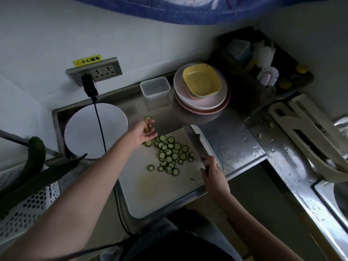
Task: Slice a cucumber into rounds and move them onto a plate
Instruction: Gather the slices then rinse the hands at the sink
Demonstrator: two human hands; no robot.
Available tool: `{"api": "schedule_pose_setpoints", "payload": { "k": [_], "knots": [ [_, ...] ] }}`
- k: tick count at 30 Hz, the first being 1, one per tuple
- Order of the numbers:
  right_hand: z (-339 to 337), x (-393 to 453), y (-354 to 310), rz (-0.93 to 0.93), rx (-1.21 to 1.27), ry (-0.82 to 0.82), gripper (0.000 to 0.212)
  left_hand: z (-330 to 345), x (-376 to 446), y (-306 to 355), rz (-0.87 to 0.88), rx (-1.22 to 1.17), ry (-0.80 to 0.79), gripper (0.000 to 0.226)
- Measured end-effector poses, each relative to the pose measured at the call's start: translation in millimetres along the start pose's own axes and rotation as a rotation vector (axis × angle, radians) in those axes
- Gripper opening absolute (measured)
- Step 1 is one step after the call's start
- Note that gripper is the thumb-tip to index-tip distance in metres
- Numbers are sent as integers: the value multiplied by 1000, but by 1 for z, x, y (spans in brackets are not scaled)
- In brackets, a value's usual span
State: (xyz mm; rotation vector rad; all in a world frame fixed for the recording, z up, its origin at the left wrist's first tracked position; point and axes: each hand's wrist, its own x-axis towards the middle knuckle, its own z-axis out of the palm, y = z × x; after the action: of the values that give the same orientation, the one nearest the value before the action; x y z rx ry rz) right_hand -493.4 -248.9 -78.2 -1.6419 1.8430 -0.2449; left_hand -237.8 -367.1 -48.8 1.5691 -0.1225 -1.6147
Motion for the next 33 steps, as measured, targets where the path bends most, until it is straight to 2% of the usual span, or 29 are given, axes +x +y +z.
{"api": "schedule_pose_setpoints", "payload": {
  "k": [2,3,5,7,9,10,12,16,19,22,24,26,28,29,33],
  "knots": [
    [11,4,-7,2,-27,20,29,4,10,15,32,-107,75,29],
    [17,5,-10,-2,-37,43,33,4,17,19,90,-19,123,25],
    [30,5,-18,-14,-67,83,36,0,39,21,295,517,234,14],
    [38,8,-23,-2,-83,129,36,-6,62,17,497,1050,260,8],
    [44,11,-23,12,-125,167,36,-10,89,7,538,1342,233,35],
    [47,13,-23,15,-141,178,36,-11,98,2,534,1432,220,49],
    [49,15,-23,29,-133,185,35,-11,111,-6,572,1520,193,60],
    [45,16,-22,48,-99,147,34,-10,115,-15,742,1653,229,51],
    [35,24,-31,10,-81,200,32,-13,109,-20,766,1585,228,44],
    [19,62,-46,-60,25,282,32,-14,101,-22,769,1367,267,36],
    [9,102,-55,-119,-14,216,45,-13,90,-21,790,1180,312,30],
    [8,135,-60,-172,-112,68,53,-11,78,-22,752,984,293,21],
    [17,151,-60,-162,-125,-37,47,-6,71,-26,593,778,238,16],
    [22,153,-59,-158,-102,-32,40,-2,68,-28,494,637,189,20],
    [30,137,-57,-213,-78,171,23,15,53,-31,120,62,3,38]
  ]
}}
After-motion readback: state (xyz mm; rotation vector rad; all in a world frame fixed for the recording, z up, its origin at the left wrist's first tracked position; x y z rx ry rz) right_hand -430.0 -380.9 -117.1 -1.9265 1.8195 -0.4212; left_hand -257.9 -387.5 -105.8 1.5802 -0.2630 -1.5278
